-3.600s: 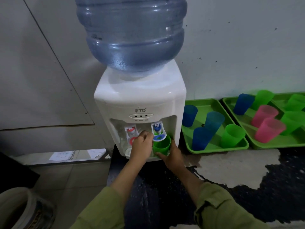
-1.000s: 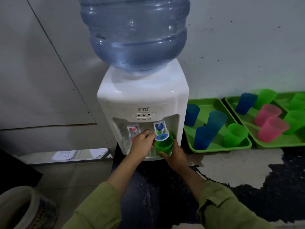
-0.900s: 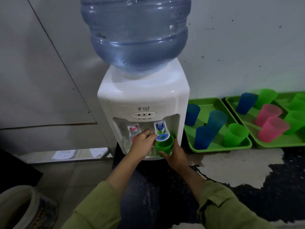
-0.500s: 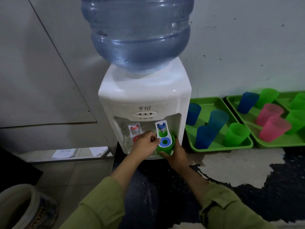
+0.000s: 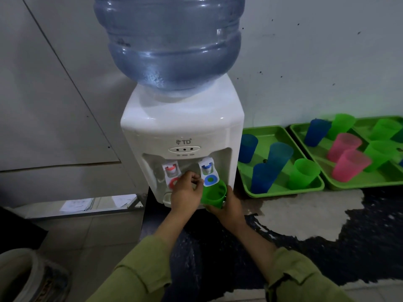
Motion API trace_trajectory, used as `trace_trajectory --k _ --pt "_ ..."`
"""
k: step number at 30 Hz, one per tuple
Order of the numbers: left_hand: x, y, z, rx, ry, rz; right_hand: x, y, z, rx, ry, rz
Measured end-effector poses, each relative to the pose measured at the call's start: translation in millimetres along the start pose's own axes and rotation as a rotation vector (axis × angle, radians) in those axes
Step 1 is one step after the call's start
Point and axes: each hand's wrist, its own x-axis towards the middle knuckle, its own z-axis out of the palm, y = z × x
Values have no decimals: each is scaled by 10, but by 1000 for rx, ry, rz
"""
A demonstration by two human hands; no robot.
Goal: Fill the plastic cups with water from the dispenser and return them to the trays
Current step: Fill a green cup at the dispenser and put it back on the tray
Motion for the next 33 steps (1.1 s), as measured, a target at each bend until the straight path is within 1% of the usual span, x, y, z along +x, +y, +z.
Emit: trace_trajectory --k 2,4,11,15,18,22,24,28,33 --pt "-104 -78 -2 -74 40 34 -25 16 -22 1 9 19" --pt "-194 -163 -4 -112 36 23 -55 37 -63 3 11 34" --pt "-440 -386 82 -121 -161 -95 -171 98 -255 -107 -18 -5" --pt "-528 -367 187 -121 -248 -72 -252 128 -430 -132 31 11" --pt "-568 -238 314 -133 -278 -22 -263 80 -644 -131 112 -35" --pt "-560 55 490 -154 -276 71 -196 -68 -976 -94 204 -136" --pt "-527 239 585 -161 -278 88 -120 -137 -1159 -75 241 -172" --pt "-405 610 779 -192 -254 139 133 -246 -1551 -67 278 -234" --pt "-147 1055 1012 -272 -236 190 657 -301 -2046 -60 316 -256"
